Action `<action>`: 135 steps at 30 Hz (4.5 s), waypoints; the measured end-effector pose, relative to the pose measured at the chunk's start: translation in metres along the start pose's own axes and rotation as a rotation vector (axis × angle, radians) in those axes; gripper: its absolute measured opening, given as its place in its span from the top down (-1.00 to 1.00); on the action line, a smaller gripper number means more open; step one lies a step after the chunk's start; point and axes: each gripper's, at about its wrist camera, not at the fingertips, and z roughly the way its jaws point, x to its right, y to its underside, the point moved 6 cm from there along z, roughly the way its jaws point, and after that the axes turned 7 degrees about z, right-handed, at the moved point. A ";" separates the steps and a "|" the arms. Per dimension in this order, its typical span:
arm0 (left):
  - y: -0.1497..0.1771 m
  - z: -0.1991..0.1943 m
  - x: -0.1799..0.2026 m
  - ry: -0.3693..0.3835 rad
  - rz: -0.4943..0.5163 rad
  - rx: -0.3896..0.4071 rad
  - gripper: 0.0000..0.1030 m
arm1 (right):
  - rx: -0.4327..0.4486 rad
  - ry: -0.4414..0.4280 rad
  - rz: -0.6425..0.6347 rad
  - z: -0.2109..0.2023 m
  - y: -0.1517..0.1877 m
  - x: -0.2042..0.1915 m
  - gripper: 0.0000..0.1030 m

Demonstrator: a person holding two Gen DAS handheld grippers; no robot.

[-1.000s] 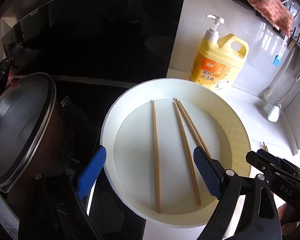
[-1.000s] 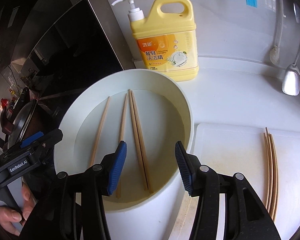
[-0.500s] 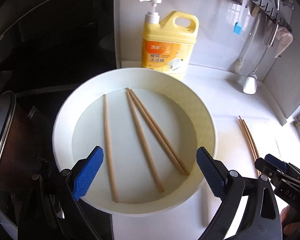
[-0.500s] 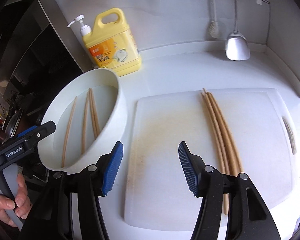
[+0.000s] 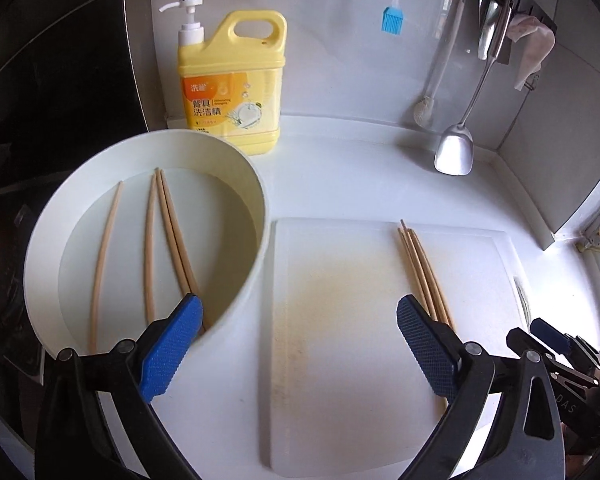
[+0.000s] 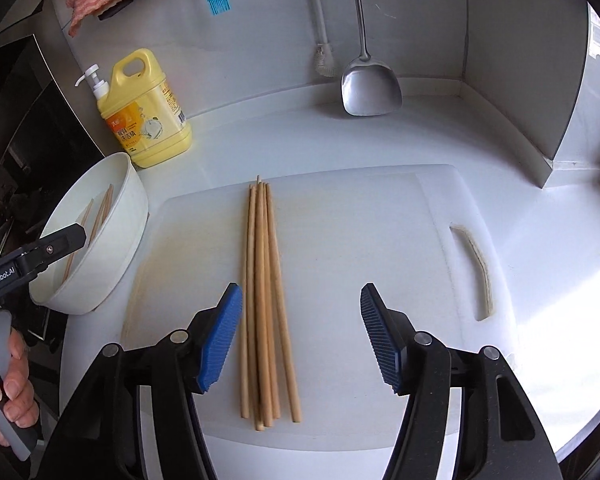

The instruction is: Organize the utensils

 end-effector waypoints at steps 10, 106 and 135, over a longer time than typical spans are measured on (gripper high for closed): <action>0.038 -0.006 0.027 -0.113 -0.070 -0.056 -0.87 | -0.058 -0.108 -0.125 0.028 0.007 0.012 -0.19; 0.061 0.080 0.049 -0.081 -0.090 0.020 -0.87 | 0.083 0.032 -0.229 0.060 0.010 0.031 0.43; 0.062 0.078 0.019 -0.145 -0.156 0.036 -0.87 | 0.068 0.012 -0.264 0.069 0.002 0.022 0.42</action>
